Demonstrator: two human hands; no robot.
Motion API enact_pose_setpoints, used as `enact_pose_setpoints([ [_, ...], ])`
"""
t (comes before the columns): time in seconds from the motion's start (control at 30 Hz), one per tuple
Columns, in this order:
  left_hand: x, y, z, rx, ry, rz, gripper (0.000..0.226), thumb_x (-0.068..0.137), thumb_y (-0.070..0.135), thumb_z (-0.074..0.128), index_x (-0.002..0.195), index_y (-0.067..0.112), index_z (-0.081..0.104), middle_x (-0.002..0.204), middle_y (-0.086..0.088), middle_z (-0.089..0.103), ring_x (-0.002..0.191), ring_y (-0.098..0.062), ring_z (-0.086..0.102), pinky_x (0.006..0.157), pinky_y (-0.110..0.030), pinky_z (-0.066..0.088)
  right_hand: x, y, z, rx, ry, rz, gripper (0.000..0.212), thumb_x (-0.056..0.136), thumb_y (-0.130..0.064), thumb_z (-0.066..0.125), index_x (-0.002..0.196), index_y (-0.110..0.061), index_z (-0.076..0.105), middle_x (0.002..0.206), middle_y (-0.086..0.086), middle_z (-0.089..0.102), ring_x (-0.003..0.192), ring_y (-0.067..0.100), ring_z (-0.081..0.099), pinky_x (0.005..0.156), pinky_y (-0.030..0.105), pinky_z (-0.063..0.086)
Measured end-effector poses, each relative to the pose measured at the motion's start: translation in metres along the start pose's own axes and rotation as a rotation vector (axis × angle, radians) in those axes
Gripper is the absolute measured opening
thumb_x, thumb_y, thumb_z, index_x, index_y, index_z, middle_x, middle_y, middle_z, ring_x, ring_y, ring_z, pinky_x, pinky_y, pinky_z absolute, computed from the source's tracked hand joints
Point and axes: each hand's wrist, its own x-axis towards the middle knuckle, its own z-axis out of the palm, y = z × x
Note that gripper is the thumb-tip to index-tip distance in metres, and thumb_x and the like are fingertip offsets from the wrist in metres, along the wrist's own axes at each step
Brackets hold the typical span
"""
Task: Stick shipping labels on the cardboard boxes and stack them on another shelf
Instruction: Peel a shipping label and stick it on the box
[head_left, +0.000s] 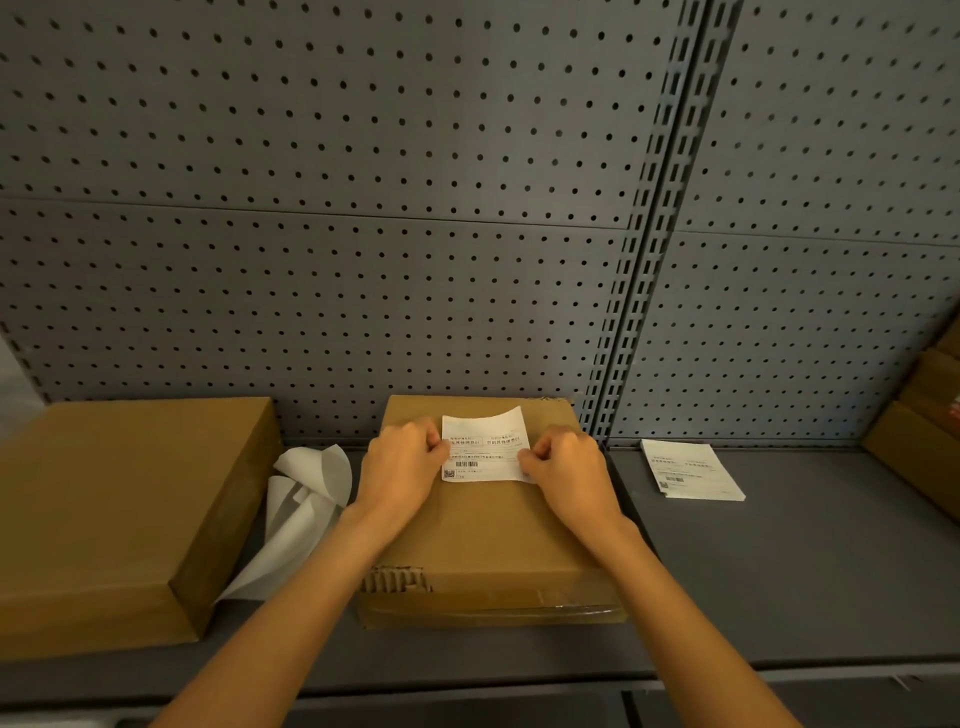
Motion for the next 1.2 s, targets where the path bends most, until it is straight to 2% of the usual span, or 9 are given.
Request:
enact_pose_setpoints([
  [0.13, 0.0001, -0.0006, 0.0006, -0.01, 0.005, -0.001, 0.02, 0.09, 0.025, 0.06, 0.076, 0.012, 0.061, 0.063, 0.002, 0.056, 0.064, -0.02, 0.057, 0.061, -0.034, 0.047, 0.0002, 0.0015, 0.0004, 0.022, -0.004, 0.025, 0.028, 0.089, -0.018, 0.06, 0.07, 0.001, 0.062, 0.077, 0.01, 0.062, 0.068, 0.025, 0.059, 0.059, 0.033, 0.046],
  [0.23, -0.0006, -0.0013, 0.0014, -0.01, 0.015, 0.012, 0.02, 0.091, 0.025, 0.059, 0.077, 0.011, 0.06, 0.063, 0.003, 0.054, 0.063, -0.018, 0.054, 0.058, -0.03, 0.043, 0.0009, 0.0026, -0.0001, 0.065, -0.034, 0.051, 0.027, 0.092, -0.02, 0.059, 0.068, -0.006, 0.06, 0.071, 0.001, 0.059, 0.061, 0.015, 0.054, 0.055, 0.026, 0.04],
  [0.5, -0.0006, -0.0027, 0.0028, 0.012, 0.021, 0.046, 0.02, 0.092, 0.027, 0.057, 0.081, 0.011, 0.059, 0.06, 0.01, 0.044, 0.061, -0.013, 0.048, 0.05, -0.023, 0.032, -0.0004, 0.001, -0.0043, 0.207, -0.063, 0.11, 0.034, 0.093, -0.022, 0.059, 0.06, -0.018, 0.053, 0.064, -0.003, 0.055, 0.059, 0.013, 0.048, 0.056, 0.028, 0.039],
  [0.67, -0.0011, -0.0025, 0.0034, 0.021, 0.026, 0.046, 0.02, 0.093, 0.028, 0.057, 0.081, 0.011, 0.058, 0.062, 0.009, 0.045, 0.06, -0.012, 0.047, 0.051, -0.022, 0.033, 0.0003, 0.0016, -0.004, 0.26, -0.058, 0.116, 0.033, 0.093, -0.023, 0.059, 0.074, 0.004, 0.063, 0.077, 0.016, 0.066, 0.066, 0.019, 0.052, 0.063, 0.038, 0.044],
  [0.8, -0.0017, -0.002, 0.0033, 0.043, 0.021, 0.058, 0.018, 0.094, 0.028, 0.055, 0.083, 0.013, 0.056, 0.071, 0.004, 0.05, 0.064, -0.012, 0.048, 0.05, -0.02, 0.031, 0.0015, 0.0033, -0.0038, 0.284, -0.065, 0.116, 0.03, 0.093, -0.024, 0.059, 0.078, 0.001, 0.066, 0.081, 0.015, 0.069, 0.066, 0.018, 0.054, 0.06, 0.034, 0.042],
  [0.93, -0.001, -0.0015, 0.0038, 0.057, 0.022, 0.068, 0.018, 0.094, 0.028, 0.055, 0.082, 0.015, 0.055, 0.071, 0.004, 0.051, 0.063, -0.012, 0.047, 0.053, -0.021, 0.033, 0.0025, 0.004, -0.003, 0.319, -0.062, 0.115, 0.03, 0.093, -0.027, 0.059, 0.079, -0.002, 0.066, 0.082, 0.015, 0.071, 0.07, 0.028, 0.062, 0.065, 0.04, 0.049],
  [1.0, -0.0013, -0.0011, 0.0039, 0.065, 0.025, 0.073, 0.017, 0.094, 0.028, 0.055, 0.083, 0.015, 0.055, 0.073, 0.004, 0.053, 0.064, -0.012, 0.049, 0.055, -0.022, 0.037, 0.0026, 0.0041, -0.0034, 0.332, -0.067, 0.113, 0.03, 0.094, -0.028, 0.058, 0.08, -0.002, 0.066, 0.083, 0.014, 0.071, 0.071, 0.026, 0.062, 0.067, 0.041, 0.05],
  [1.1, -0.0018, -0.0011, 0.0044, 0.081, 0.035, 0.087, 0.016, 0.094, 0.029, 0.055, 0.085, 0.015, 0.057, 0.081, -0.001, 0.061, 0.071, -0.016, 0.055, 0.063, -0.031, 0.048, 0.0023, 0.004, -0.0039, 0.345, -0.078, 0.115, 0.03, 0.094, -0.028, 0.058, 0.083, -0.002, 0.067, 0.083, 0.012, 0.07, 0.069, 0.017, 0.057, 0.061, 0.032, 0.046],
  [1.2, -0.0016, -0.0008, 0.0047, 0.091, 0.035, 0.093, 0.016, 0.094, 0.029, 0.055, 0.086, 0.015, 0.057, 0.085, -0.001, 0.062, 0.072, -0.015, 0.052, 0.062, -0.028, 0.044, 0.002, 0.0028, -0.0047, 0.363, -0.077, 0.12, 0.03, 0.094, -0.028, 0.058, 0.083, -0.001, 0.067, 0.083, 0.011, 0.07, 0.066, 0.012, 0.054, 0.057, 0.022, 0.04],
])
